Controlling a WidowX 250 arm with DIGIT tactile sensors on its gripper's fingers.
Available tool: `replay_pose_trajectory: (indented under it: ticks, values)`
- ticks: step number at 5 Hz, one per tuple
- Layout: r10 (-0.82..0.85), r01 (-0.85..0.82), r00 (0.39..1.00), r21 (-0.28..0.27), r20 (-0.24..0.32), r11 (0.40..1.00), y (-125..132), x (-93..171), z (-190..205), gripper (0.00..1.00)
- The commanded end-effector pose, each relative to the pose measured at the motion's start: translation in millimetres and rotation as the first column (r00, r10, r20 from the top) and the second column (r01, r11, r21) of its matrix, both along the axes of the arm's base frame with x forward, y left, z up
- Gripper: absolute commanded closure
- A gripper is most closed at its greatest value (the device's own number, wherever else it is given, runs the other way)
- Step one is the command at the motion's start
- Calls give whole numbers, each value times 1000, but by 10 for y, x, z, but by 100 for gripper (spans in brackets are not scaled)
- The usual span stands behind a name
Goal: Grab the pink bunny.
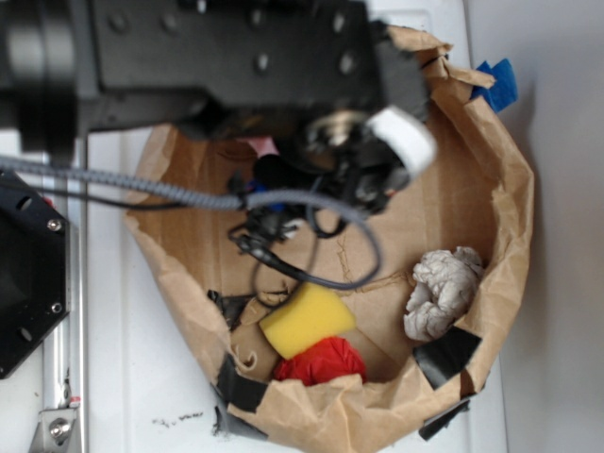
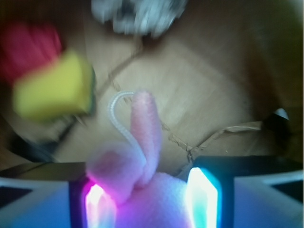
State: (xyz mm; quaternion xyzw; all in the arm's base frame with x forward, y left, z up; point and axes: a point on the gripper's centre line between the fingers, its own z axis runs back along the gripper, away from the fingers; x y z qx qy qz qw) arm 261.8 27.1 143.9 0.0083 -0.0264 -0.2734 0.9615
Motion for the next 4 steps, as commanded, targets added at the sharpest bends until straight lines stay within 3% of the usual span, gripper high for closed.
replay_pose_trajectory:
  ticks: [1,3,4]
  values:
    - [361,-325,921,-225,145,919,77,45,566,100]
    - [430,-390,884,-219,182,894,-22,5,583,100]
    - [438,-398,883,-226,168,889,24,26,554,100]
